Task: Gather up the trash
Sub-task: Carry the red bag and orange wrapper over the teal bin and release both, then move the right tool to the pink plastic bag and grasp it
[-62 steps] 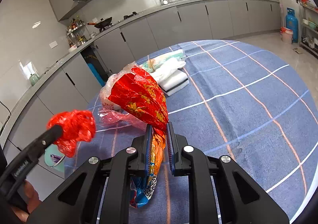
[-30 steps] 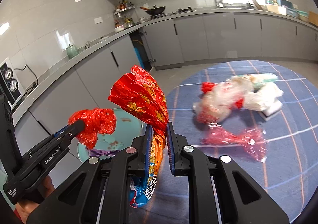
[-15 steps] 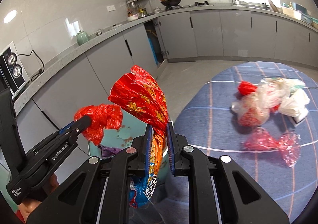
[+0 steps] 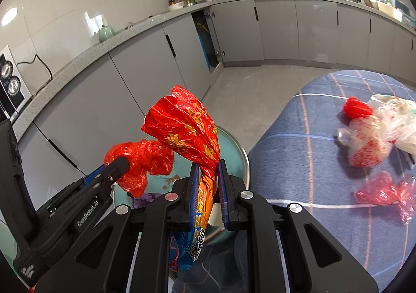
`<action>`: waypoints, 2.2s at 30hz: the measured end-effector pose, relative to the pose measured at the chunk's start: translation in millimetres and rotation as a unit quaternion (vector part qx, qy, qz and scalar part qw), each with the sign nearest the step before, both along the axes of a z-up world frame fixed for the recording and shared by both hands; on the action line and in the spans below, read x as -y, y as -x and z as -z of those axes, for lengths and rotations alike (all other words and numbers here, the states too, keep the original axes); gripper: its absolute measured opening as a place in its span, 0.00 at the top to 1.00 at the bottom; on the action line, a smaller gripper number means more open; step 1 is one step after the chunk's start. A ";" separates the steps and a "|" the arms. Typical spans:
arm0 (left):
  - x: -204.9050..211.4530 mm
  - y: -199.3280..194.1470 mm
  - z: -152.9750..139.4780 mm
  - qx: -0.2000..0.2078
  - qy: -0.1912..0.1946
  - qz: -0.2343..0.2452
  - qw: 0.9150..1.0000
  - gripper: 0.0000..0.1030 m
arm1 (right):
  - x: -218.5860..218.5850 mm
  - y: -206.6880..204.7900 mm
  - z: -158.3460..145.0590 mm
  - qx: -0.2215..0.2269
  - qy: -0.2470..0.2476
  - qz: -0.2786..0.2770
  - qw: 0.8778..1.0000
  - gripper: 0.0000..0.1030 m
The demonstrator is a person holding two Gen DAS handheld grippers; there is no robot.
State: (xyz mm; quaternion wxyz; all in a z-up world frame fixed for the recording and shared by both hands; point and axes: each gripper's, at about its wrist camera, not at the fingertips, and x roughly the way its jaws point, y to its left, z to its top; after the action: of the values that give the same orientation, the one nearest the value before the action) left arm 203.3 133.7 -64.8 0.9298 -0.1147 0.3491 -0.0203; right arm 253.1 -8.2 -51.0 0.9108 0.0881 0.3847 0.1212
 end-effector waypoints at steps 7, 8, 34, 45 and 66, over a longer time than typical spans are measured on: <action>1.1 -10.9 13.7 -0.021 0.001 0.001 1.000 0.82 | -12.0 -16.9 17.3 -0.023 0.006 -0.008 1.000 0.85; 1.6 -12.0 15.5 -0.023 0.001 0.002 1.000 0.82 | -13.2 -20.1 19.2 -0.028 0.004 -0.012 1.000 0.84; 18.7 7.4 1.1 0.012 -0.097 -0.034 0.995 0.13 | 32.7 29.7 -13.1 0.042 -0.010 0.012 0.999 0.49; 57.4 33.5 -4.0 0.022 -0.127 -0.012 0.992 0.06 | 75.5 63.3 -18.6 0.065 0.008 0.045 0.997 0.39; 114.9 60.1 -31.4 0.036 -0.122 0.045 0.991 0.06 | 157.7 104.2 -19.2 0.066 -0.010 0.118 0.991 0.37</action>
State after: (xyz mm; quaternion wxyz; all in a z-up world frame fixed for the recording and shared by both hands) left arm 143.2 18.7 -33.3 0.9470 0.0157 0.3199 -0.0234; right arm 148.9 -165.8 -31.8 0.9413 0.1339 0.3092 0.0220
